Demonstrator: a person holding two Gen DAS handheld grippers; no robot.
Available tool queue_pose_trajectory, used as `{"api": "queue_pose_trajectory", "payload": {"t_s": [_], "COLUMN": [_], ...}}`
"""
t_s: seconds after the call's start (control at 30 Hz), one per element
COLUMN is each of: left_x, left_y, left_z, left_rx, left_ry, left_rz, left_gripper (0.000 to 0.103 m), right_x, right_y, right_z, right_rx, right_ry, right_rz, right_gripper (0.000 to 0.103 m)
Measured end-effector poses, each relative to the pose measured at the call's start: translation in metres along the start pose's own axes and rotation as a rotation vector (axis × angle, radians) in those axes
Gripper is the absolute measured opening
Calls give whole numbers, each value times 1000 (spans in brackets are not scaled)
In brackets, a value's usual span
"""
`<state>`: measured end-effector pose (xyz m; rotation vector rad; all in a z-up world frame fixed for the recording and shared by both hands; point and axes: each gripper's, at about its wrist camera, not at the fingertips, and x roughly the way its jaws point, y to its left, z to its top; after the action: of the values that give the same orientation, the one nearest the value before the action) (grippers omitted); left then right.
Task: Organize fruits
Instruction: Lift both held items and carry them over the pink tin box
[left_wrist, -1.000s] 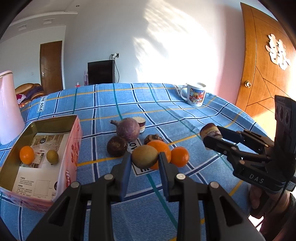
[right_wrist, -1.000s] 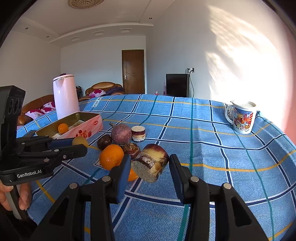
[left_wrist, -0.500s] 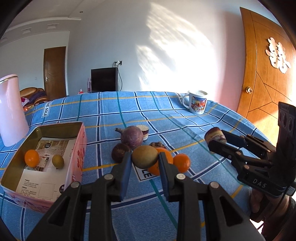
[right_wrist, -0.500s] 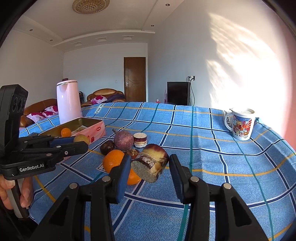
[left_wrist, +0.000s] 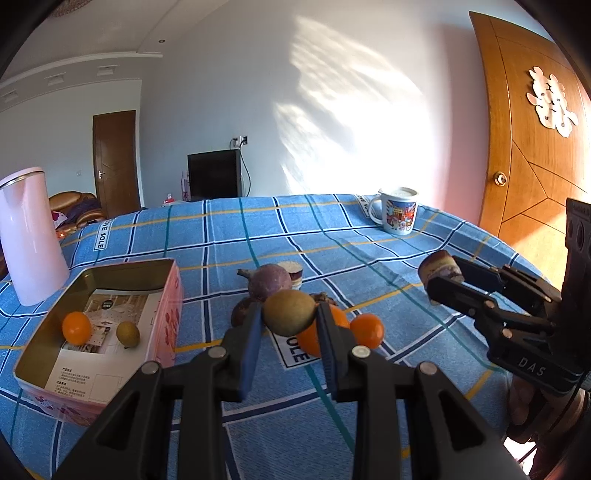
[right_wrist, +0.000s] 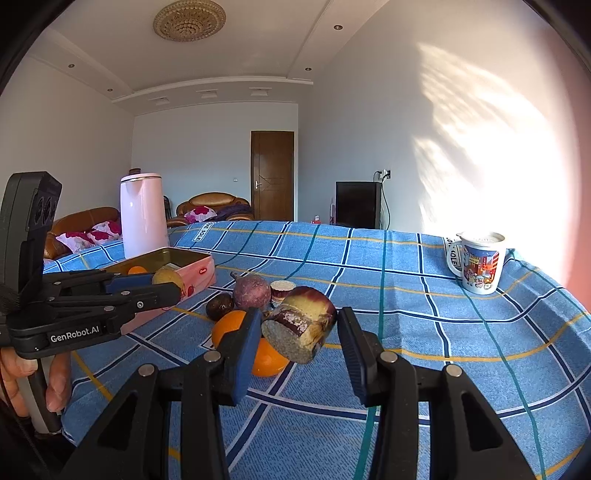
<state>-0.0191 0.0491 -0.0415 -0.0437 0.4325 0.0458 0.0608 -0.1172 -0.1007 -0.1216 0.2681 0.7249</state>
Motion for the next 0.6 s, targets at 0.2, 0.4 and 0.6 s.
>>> {"api": "queue_pose_trajectory", "payload": {"t_s": [0.2,0.4,0.6], "left_x": [-1,-4,-4], "left_y": [-1,3,10], "left_z": [0,2,3], "left_rx": [8,13,-2], "left_ry": [-10,-17,-10], "left_rz": [12,38,45], "left_gripper": [31,31,31], "right_x": [-2,1,6], "right_y": [2,4,9], "right_z": [1,2,4], "right_rx": [-11,-22,-39], "right_ry": [-16,2,30], "right_rz": [0,-1,12], "right_gripper": [45,45,45]}}
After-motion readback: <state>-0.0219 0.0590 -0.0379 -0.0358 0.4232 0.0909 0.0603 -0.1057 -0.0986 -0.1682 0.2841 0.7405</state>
